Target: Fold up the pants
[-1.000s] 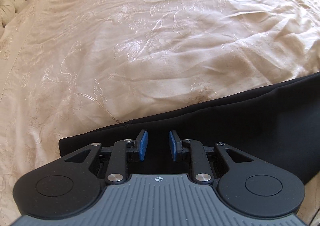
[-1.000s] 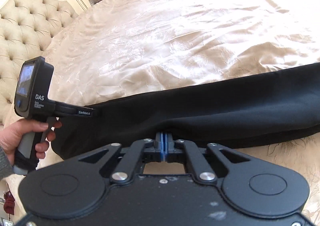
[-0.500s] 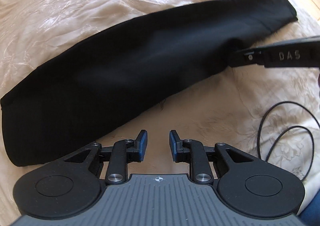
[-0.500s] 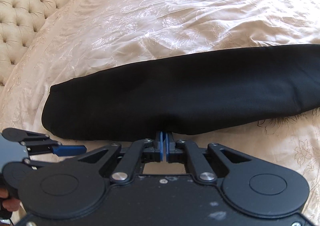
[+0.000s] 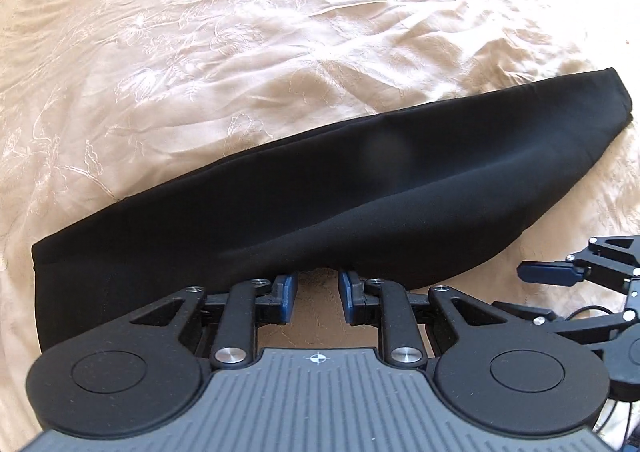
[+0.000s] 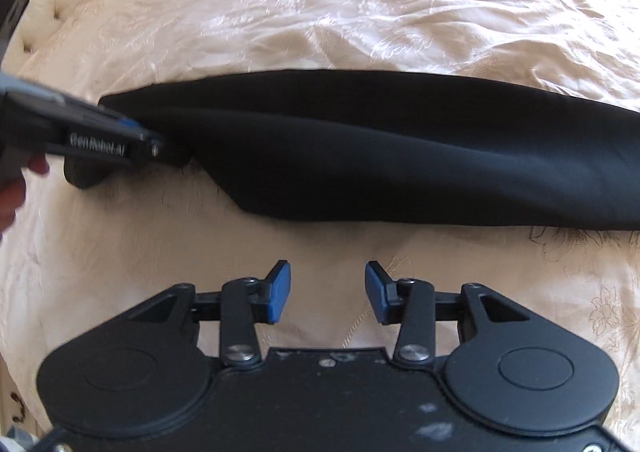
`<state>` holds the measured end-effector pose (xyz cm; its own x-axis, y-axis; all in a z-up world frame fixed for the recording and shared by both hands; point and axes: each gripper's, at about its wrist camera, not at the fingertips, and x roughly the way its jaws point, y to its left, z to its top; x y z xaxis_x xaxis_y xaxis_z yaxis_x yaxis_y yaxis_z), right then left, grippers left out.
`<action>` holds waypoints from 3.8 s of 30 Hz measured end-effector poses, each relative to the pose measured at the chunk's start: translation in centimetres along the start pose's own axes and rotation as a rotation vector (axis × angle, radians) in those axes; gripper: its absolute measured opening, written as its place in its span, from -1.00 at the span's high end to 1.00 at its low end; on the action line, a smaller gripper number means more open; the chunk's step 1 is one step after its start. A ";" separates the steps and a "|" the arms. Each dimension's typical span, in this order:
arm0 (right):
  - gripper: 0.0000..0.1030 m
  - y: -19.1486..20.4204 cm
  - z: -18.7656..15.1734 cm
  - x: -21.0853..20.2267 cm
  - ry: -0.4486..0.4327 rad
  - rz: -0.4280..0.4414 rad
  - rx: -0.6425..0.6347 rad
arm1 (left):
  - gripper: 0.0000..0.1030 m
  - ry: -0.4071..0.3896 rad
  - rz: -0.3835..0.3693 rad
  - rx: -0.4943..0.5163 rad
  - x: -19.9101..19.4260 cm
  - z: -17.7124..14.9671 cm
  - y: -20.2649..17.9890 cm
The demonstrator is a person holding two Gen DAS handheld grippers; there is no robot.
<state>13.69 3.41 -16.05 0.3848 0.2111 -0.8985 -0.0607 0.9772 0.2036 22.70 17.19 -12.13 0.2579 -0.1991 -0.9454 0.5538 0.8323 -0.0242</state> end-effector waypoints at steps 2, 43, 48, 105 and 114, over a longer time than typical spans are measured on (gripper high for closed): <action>0.14 0.5 0.3 0.6 -0.028 -0.007 -0.030 | 0.55 0.000 -0.003 -0.005 -0.1 0.2 0.1; 0.23 6.2 0.5 -1.1 -0.007 0.149 -0.086 | 0.44 0.037 0.158 -0.080 3.3 0.2 6.0; 0.79 5.6 2.8 -1.1 0.048 0.191 -0.012 | 0.44 0.015 0.176 -0.083 1.4 0.0 6.6; 0.42 -10.8 4.2 -6.6 -0.160 -0.164 0.250 | 0.29 -0.031 0.201 -0.101 -1.0 -2.5 -1.7; 0.40 -29.0 -4.1 -13.8 -0.203 -0.319 0.473 | 0.28 -0.027 0.158 -0.090 -0.8 -0.6 -13.1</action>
<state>6.38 -27.78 -11.19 0.4874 -0.1446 -0.8611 0.4849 0.8650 0.1292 14.73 6.76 -11.24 0.3584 -0.0750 -0.9305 0.4318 0.8970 0.0940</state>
